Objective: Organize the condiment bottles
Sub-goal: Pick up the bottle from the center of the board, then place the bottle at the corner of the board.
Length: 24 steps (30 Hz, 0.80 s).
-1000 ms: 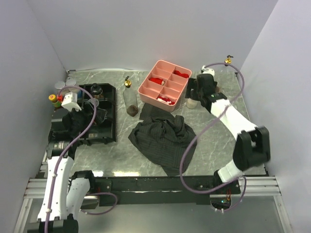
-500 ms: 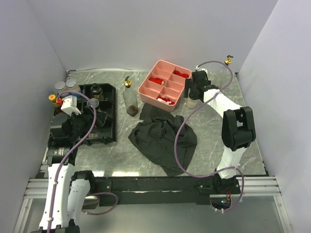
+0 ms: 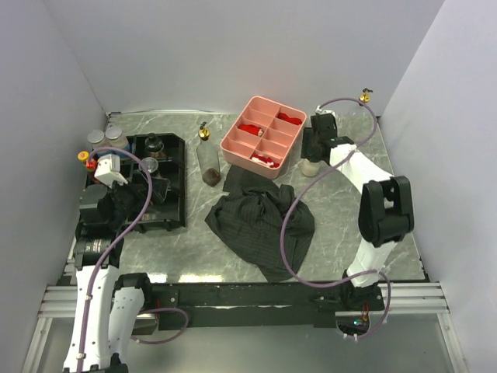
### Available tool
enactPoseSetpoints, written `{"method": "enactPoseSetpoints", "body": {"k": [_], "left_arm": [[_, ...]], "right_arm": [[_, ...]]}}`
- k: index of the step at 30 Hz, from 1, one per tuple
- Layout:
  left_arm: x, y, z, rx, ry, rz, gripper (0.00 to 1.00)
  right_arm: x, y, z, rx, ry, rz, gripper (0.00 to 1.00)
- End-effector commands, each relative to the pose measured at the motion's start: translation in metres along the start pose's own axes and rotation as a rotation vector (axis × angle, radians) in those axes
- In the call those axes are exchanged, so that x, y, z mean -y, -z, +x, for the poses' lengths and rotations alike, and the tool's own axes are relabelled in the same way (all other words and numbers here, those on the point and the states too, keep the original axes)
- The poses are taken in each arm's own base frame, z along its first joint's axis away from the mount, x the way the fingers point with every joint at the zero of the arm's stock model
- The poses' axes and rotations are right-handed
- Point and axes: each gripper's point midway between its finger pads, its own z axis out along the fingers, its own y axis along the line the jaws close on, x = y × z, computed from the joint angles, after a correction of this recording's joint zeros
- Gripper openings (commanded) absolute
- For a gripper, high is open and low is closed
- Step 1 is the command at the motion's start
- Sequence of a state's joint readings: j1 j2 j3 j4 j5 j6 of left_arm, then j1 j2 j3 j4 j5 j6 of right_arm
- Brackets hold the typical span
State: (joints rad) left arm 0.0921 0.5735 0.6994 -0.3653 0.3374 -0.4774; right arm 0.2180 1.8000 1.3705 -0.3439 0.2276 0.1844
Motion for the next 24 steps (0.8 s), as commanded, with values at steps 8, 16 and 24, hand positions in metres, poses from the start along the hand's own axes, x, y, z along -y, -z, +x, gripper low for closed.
{"method": "enactPoseSetpoints", "body": {"k": [8, 16, 24], "left_arm": [[-0.016, 0.009, -0.023, 0.124, 0.043, -0.122, 0.97], [-0.029, 0.022, -0.036, 0.198, 0.041, -0.223, 0.96], [-0.034, 0.027, -0.039, 0.224, 0.05, -0.256, 0.96]], "right_arm": [[-0.051, 0.185, -0.036, 0.328, 0.016, -0.254, 0.45], [-0.127, 0.264, 0.053, 0.305, 0.06, -0.608, 0.44], [-0.201, 0.323, 0.105, 0.28, 0.112, -0.834, 0.43]]}}
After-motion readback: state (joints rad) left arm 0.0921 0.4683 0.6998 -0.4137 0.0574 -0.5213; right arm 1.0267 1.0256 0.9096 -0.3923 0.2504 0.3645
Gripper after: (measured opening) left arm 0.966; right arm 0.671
